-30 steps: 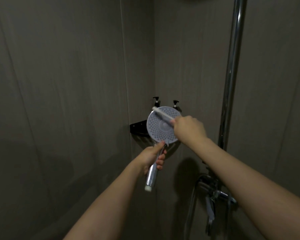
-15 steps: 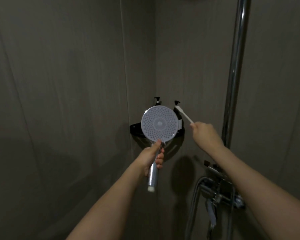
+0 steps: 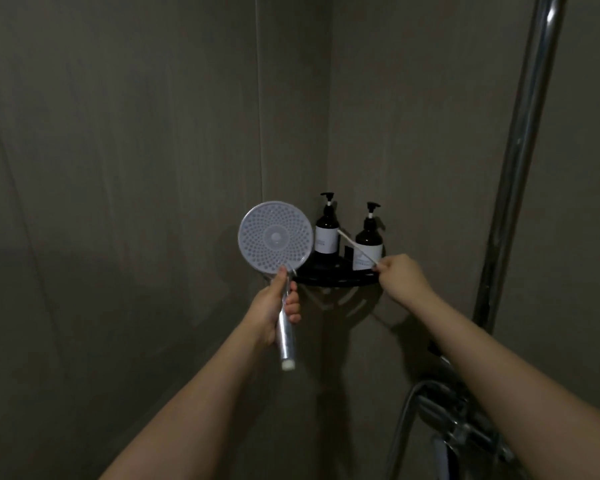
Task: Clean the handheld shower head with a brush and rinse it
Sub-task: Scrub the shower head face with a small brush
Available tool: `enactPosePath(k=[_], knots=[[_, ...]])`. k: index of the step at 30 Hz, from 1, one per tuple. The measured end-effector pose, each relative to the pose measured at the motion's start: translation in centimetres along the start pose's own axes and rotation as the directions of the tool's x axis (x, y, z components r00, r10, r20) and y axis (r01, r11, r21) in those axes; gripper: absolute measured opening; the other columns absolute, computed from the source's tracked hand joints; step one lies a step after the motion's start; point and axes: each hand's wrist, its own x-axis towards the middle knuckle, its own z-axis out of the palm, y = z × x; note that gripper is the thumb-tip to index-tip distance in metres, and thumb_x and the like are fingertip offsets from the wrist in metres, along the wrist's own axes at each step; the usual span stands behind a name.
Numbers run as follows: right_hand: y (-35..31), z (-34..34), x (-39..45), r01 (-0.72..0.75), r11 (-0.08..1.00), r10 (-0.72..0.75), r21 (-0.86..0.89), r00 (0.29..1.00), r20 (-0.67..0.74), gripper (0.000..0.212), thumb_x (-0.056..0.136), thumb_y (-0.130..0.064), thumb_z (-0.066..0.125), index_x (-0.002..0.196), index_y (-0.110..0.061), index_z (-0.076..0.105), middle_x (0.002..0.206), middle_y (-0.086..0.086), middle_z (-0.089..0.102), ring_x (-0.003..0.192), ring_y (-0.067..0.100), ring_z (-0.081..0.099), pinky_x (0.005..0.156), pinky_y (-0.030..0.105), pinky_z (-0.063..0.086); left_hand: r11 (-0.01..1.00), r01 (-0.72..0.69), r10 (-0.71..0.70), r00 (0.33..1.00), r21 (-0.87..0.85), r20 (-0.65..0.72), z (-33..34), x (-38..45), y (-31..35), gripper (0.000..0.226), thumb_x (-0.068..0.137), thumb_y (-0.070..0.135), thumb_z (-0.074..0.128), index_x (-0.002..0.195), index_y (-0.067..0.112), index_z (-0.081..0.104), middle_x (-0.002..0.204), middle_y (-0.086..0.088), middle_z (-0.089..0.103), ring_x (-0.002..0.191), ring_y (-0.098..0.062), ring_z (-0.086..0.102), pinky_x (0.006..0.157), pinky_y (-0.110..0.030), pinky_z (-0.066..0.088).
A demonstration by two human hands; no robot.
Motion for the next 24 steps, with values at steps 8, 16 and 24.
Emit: enactPosePath(k=[8, 16, 24], knots=[[-3.9, 4.6, 8.0, -0.04, 0.999, 0.04, 0.015, 0.999, -0.004, 0.021, 0.089, -0.007, 0.06, 0.102, 0.005, 0.071, 0.097, 0.02, 0.069, 0.081, 0.024, 0.062, 0.073, 0.029, 0.052, 0.998, 0.005, -0.011, 0.997, 0.07, 0.079, -2.6, 6.6, 3.2, 0.041, 0.094, 0.05, 0.039, 0.071, 0.016, 0.044, 0.039, 0.008, 0.035, 0.029, -0.003, 0.032, 0.034, -0.012, 0.029], [-4.0, 10.5, 14.3, -0.152, 0.962, 0.172, -0.227, 0.982, 0.071, 0.034, 0.087, -0.012, 0.063, 0.059, -0.009, 0.044, 0.066, 0.006, 0.048, 0.073, 0.019, 0.055, 0.058, 0.023, 0.04, 0.995, 0.063, -0.075, 0.985, 0.082, 0.155, -4.3, 11.8, 4.8, 0.043, 0.093, 0.053, 0.036, 0.072, 0.016, 0.044, 0.04, 0.007, 0.034, 0.029, -0.003, 0.03, 0.033, -0.012, 0.029], [-3.1, 12.6, 15.4, -0.235, 0.903, 0.305, -0.359, 0.94, 0.151, 0.037, 0.081, -0.019, 0.072, 0.11, 0.001, 0.06, 0.107, 0.014, 0.062, 0.099, 0.024, 0.061, 0.073, 0.025, 0.045, 0.994, 0.075, -0.089, 0.98, 0.083, 0.176, -5.0, 13.4, 4.5, 0.044, 0.092, 0.055, 0.036, 0.073, 0.016, 0.045, 0.041, 0.007, 0.034, 0.03, -0.003, 0.03, 0.034, -0.013, 0.029]])
